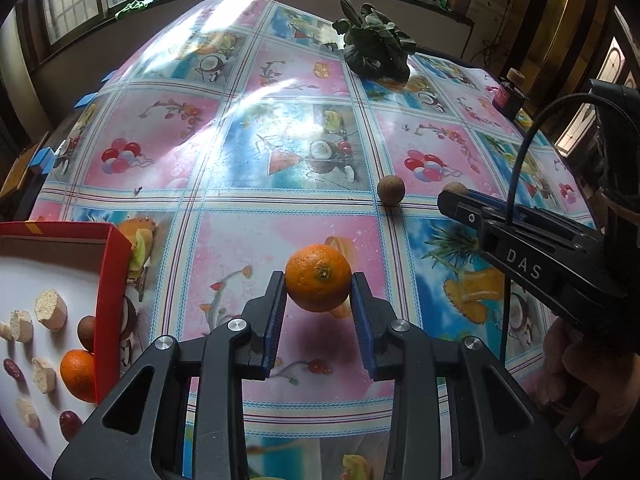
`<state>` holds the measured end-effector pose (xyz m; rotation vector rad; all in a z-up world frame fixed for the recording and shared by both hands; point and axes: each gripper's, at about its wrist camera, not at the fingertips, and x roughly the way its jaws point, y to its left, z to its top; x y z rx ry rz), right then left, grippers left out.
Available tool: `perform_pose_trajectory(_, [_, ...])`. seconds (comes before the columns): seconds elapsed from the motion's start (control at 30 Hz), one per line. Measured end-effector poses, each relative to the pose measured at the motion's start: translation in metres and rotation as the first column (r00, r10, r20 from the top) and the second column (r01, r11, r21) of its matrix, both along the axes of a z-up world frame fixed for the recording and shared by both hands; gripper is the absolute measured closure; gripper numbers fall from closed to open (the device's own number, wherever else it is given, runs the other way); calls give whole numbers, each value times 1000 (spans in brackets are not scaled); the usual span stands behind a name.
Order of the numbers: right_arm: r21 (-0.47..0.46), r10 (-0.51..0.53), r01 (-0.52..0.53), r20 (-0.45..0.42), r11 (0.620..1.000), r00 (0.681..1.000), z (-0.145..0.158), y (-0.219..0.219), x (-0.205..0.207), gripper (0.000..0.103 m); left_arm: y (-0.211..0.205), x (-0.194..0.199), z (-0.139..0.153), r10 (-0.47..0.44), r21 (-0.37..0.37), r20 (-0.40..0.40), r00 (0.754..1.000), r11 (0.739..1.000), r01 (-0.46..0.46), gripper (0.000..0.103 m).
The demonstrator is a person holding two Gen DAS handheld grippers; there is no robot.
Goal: Organize fruits
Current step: 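Carry the orange and brown fruit over the red tray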
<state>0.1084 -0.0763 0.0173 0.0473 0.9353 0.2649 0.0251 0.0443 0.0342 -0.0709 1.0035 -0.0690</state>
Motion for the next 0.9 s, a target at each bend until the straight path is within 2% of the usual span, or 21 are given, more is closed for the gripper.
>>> perform_pose_trajectory(0.23, [9,19,-19,26,1000,999,13,2,-47,80,5,-22,8,10,34,32,999,999,-11,71])
perform_pose_trajectory(0.47, [25,81,-82,32,996,996,19,25,-88,80,20,-47,11,35,63,48,998,997,-38,72])
perform_pose_trajectory(0.9, [23,220,-222,69,975,973,37,94,-120,81,77,-91,28,143,96,109,984,983,-154,72])
